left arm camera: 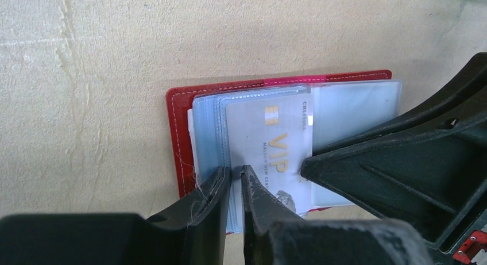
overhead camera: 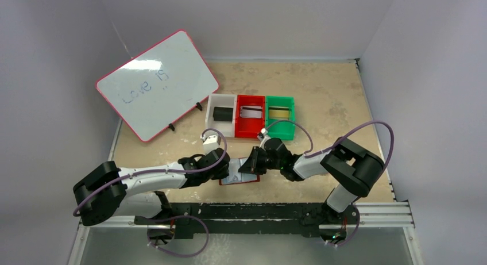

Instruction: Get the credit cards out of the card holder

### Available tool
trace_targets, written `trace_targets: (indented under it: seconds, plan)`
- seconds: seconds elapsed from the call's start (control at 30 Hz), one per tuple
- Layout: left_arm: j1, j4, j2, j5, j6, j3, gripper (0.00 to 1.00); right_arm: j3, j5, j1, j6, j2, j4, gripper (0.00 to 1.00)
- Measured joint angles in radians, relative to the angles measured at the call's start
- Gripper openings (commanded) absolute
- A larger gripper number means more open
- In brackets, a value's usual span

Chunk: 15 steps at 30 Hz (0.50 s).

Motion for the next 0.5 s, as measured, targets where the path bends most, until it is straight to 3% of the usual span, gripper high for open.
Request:
trace_targets:
  seconds: [0.1, 0.27, 0.5]
  plan:
    - [0.000, 0.004, 0.002, 0.000, 0.001, 0.000, 0.12, 0.000, -0.001, 0.000, 0.003, 0.000, 0.005, 0.13]
    - [0.000, 0.005, 0.004, 0.000, 0.001, 0.000, 0.09, 0.000, -0.001, 0.000, 0.003, 0.000, 0.009, 0.02]
    - [-0.001, -0.005, 0.003, -0.016, 0.000, 0.001, 0.07, -0.019, 0.000, -0.002, 0.012, -0.006, 0.019, 0.00]
